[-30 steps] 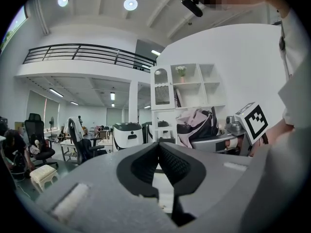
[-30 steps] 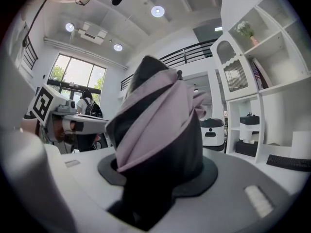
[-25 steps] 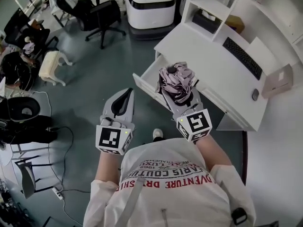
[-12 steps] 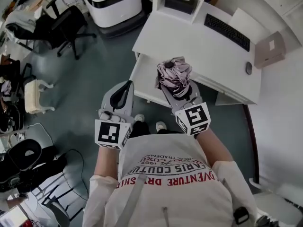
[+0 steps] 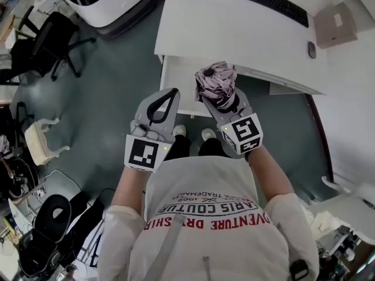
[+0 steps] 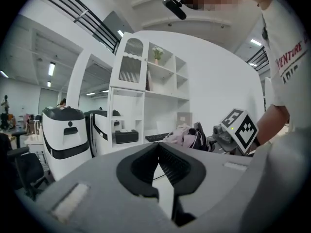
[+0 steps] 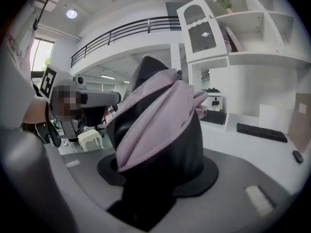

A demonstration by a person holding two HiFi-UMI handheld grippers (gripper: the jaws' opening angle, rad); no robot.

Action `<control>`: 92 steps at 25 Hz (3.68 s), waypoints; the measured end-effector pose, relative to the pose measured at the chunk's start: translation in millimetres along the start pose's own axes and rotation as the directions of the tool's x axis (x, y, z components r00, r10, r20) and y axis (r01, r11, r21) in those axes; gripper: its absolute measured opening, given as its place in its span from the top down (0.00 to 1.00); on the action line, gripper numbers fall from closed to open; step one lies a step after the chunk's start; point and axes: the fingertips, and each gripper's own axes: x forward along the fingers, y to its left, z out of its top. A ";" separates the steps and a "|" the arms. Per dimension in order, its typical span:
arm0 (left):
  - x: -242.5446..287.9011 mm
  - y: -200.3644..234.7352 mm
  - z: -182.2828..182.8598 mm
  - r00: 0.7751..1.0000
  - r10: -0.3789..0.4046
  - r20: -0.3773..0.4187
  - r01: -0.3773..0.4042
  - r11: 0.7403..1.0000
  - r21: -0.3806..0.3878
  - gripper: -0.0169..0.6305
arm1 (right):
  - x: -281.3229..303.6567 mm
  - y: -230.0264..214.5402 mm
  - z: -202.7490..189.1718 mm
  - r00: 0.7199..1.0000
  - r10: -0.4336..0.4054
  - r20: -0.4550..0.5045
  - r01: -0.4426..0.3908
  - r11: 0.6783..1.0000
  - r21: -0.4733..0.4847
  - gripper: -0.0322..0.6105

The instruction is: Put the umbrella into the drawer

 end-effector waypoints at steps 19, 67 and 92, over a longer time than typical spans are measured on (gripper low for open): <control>36.5 80.0 -149.2 0.997 0.015 -0.080 -0.027 0.989 -0.148 0.96 | 153.0 13.8 -211.5 0.788 0.257 -0.559 -0.394 0.908 -0.139 0.60; 54.4 61.0 -18.8 0.998 -0.049 0.032 0.048 0.998 0.031 0.96 | 89.5 -37.3 -20.8 0.970 0.100 -0.219 -0.085 0.993 0.079 0.95; 34.7 55.8 87.5 0.988 -0.093 0.125 0.077 0.989 0.129 0.96 | -43.0 -44.1 158.8 0.910 -0.146 0.388 0.162 0.987 -0.009 0.95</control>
